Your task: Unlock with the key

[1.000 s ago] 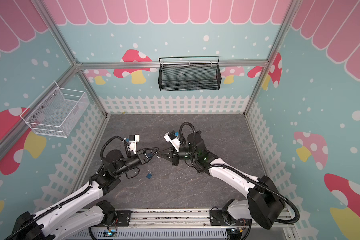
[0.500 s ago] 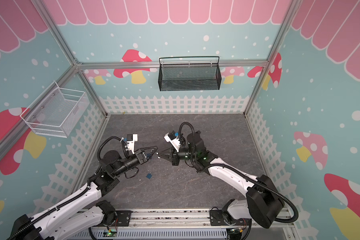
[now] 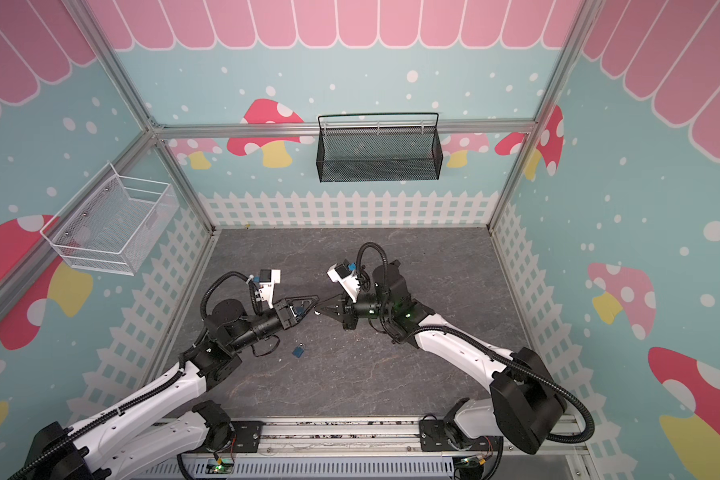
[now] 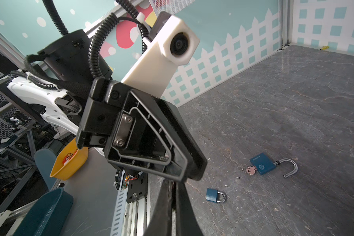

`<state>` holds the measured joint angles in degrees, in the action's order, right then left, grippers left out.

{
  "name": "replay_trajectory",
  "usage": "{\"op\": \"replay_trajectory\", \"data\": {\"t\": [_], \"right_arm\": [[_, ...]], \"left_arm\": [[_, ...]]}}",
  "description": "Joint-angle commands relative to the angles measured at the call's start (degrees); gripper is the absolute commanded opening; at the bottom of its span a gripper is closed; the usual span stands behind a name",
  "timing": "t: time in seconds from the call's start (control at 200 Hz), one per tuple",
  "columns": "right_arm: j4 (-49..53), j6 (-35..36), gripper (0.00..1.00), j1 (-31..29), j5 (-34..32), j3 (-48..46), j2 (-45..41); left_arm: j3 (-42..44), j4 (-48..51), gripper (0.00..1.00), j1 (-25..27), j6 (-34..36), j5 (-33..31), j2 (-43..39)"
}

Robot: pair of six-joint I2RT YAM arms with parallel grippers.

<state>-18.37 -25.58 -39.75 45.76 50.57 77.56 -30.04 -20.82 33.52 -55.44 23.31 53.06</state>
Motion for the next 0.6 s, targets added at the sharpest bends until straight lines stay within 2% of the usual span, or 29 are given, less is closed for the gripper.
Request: {"op": "replay_trajectory", "data": {"t": [0.0, 0.395, 0.595], "right_arm": [[-1.86, 0.01, 0.0, 0.26, -0.4, 1.99, 0.66], [-5.56, -2.49, 0.0, 0.22, -2.53, 1.68, 0.4], [-6.04, -2.67, 0.0, 0.28, -3.97, 1.93, 0.47]], "left_arm": [[-0.92, -2.21, 0.14, 0.22, -0.86, 1.29, 0.15], [-0.52, -3.98, 0.0, 0.23, -3.9, 1.31, 1.17], [-1.85, -1.97, 0.0, 0.15, -2.88, 1.23, 0.47]]}}
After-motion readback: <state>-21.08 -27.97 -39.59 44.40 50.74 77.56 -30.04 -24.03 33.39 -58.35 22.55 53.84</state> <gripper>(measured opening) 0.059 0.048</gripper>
